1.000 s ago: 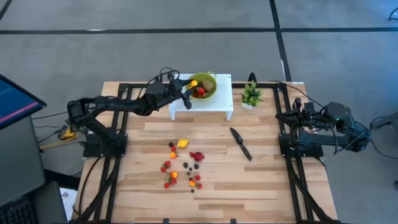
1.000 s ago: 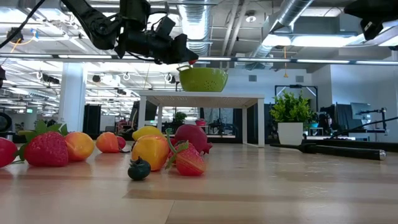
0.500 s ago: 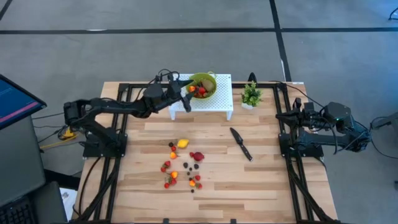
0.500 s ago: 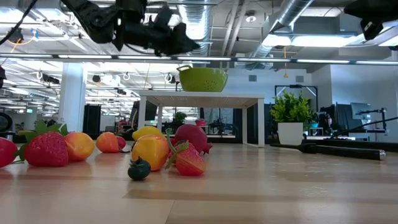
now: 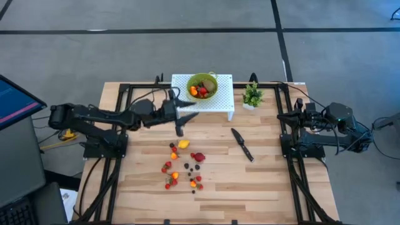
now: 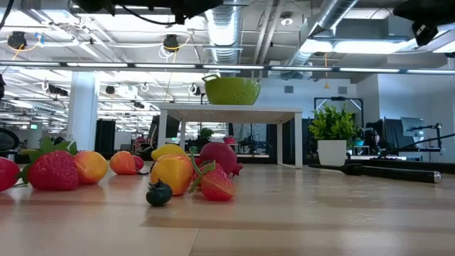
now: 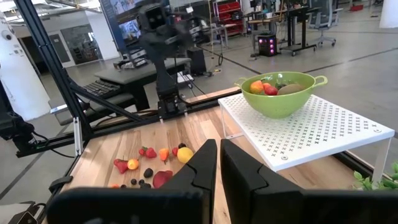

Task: Pick & Place Fruit
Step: Put the black cherry into the green strainer bowl

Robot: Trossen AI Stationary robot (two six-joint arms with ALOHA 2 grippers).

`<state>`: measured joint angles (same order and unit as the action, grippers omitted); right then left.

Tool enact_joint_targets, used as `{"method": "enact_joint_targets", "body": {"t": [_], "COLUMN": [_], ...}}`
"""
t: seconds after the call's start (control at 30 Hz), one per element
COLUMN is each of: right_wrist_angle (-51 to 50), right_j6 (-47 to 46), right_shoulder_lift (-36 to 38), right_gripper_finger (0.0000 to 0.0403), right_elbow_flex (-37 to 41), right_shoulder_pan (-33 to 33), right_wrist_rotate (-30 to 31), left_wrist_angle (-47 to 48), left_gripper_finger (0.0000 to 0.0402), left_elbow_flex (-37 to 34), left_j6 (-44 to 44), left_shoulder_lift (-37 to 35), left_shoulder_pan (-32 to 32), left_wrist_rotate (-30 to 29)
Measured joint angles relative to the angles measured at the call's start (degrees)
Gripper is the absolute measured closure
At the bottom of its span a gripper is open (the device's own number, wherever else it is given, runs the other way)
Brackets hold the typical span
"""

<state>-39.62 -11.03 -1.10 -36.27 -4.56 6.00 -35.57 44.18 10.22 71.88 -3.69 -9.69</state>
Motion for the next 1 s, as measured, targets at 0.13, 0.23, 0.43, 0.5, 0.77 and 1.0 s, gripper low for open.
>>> {"method": "enact_joint_targets", "body": {"t": [0.13,0.23,0.43,0.5,0.77,1.0], "right_wrist_angle": [0.0,0.0,0.0,0.0,0.0,0.0], "right_j6": [0.0,0.0,0.0,0.0,0.0,0.0], "right_shoulder_lift": [0.0,0.0,0.0,0.0,0.0,0.0], "right_gripper_finger": [0.0386,0.0386,0.0386,0.0386,0.0386,0.0386], "right_elbow_flex": [0.0,0.0,0.0,0.0,0.0,0.0], "right_shoulder_pan": [0.0,0.0,0.0,0.0,0.0,0.0], "right_wrist_rotate": [0.0,0.0,0.0,0.0,0.0,0.0], "left_wrist_angle": [7.9,13.4,25.2,30.1,48.2,55.1], "left_gripper_finger": [0.0226,0.0230,0.0238,0.0242,0.0258,0.0261], "left_elbow_flex": [0.0,0.0,0.0,0.0,0.0,0.0], "left_j6": [0.0,0.0,-3.8,-7.2,-10.2,-8.1], "left_shoulder_lift": [-2.0,-3.3,-5.5,-6.0,-5.7,-5.7], "left_shoulder_pan": [4.5,7.2,9.8,9.6,9.2,9.2], "left_wrist_rotate": [0.0,0.0,0.0,0.1,4.1,3.8]}}
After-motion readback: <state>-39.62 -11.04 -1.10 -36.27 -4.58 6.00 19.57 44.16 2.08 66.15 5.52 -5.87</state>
